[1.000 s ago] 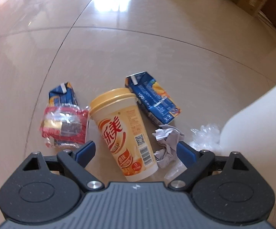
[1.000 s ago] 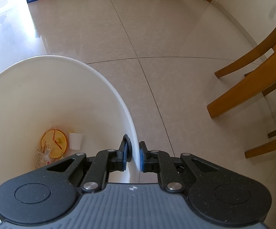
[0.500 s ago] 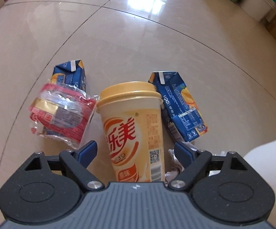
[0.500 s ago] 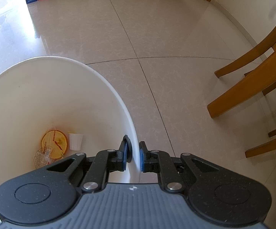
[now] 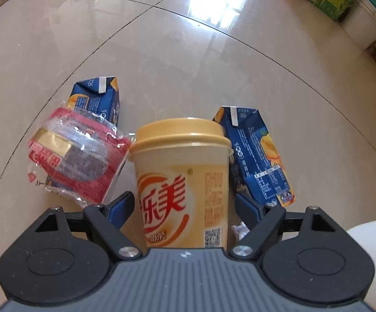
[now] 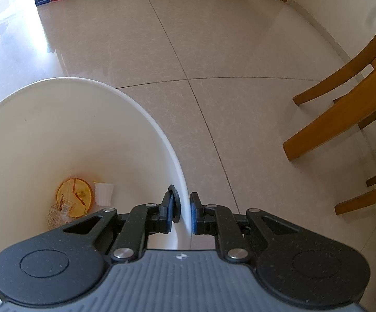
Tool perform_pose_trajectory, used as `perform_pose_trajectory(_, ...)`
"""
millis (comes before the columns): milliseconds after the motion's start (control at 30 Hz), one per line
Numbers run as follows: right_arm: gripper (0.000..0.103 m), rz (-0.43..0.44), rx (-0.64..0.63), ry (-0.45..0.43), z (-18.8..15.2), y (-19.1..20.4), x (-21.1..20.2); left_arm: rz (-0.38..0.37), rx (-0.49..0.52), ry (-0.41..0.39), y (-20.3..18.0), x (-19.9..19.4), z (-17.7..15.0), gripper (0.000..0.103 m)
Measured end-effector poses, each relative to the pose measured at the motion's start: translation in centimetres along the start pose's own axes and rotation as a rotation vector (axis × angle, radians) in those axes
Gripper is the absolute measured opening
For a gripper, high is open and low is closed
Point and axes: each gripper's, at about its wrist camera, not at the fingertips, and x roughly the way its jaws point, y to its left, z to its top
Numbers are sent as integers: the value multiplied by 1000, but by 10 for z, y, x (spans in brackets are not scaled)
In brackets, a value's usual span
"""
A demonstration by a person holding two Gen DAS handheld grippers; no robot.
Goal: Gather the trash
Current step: 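Return the left gripper to the pile and grasp the yellow-lidded milk tea cup, then carry the milk tea cup over the wastebasket and open the left gripper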
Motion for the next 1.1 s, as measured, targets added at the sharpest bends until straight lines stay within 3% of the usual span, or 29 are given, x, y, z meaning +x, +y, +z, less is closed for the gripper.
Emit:
perform_pose_trajectory(33, 16, 0, 0, 0, 0, 0, 0, -11, 1, 6, 0, 0, 1, 72)
perform_pose_trajectory(300, 16, 0, 3, 3, 1, 1, 0, -47, 75, 43, -2, -8, -4, 70)
perform_pose_trajectory(700, 16, -9, -6, 0, 0, 3, -1, -99, 387, 127, -14, -66, 7, 70)
perform_pose_trajectory(833, 16, -8, -1, 2, 0, 3, -1, -136, 481, 145, -22, -105, 23, 70)
perform_pose_trajectory(1100, 16, -16, -10, -1, 0, 5, -1, -335, 753, 146, -87, -216, 44, 70)
